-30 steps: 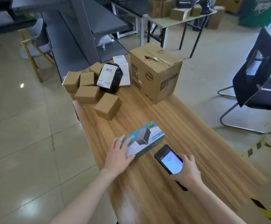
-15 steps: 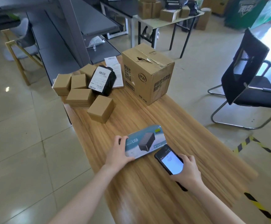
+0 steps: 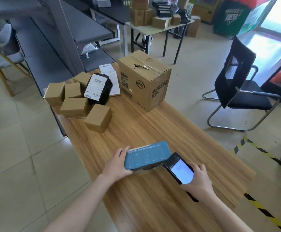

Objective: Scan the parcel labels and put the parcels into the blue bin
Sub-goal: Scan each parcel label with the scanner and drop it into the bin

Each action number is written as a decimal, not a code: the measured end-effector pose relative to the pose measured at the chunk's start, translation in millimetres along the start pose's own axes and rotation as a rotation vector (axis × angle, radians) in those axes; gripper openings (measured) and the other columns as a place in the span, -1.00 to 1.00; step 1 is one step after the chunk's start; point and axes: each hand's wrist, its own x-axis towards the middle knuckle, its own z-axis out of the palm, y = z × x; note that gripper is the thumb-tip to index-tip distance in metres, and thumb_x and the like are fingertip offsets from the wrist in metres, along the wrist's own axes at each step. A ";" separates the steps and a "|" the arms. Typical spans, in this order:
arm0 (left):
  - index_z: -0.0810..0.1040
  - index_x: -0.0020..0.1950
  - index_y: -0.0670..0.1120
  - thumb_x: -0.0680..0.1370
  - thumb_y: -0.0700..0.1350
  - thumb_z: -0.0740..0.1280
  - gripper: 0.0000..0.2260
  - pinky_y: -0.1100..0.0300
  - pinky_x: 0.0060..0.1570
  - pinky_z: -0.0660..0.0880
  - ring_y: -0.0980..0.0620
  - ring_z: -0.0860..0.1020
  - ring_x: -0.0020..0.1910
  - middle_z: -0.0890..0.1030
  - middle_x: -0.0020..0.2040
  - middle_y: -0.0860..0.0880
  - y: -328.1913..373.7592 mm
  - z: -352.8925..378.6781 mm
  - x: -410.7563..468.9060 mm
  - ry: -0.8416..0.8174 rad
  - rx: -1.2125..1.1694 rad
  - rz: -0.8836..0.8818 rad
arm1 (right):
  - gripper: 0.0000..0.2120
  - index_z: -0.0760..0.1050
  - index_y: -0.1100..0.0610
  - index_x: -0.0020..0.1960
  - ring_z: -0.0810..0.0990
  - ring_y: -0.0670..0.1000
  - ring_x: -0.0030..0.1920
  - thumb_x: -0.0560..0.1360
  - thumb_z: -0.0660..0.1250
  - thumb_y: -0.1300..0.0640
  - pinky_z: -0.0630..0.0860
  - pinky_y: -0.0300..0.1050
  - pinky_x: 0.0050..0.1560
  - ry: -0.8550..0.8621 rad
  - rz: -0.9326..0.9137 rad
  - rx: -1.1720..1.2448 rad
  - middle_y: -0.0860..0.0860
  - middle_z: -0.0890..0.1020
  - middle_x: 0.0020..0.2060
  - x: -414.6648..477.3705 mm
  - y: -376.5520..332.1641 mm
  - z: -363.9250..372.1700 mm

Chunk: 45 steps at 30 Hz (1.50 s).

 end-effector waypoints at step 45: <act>0.03 0.58 -0.08 0.33 0.11 0.48 -0.04 0.25 0.13 0.46 0.07 0.18 0.42 0.13 0.45 0.04 -14.7 -28.2 -8.6 0.098 0.116 0.238 | -0.13 0.15 -0.06 0.49 0.33 0.00 0.29 0.28 0.49 -0.07 0.28 0.01 0.30 0.092 -0.416 -0.658 -0.04 0.28 0.29 -11.1 -64.3 -21.2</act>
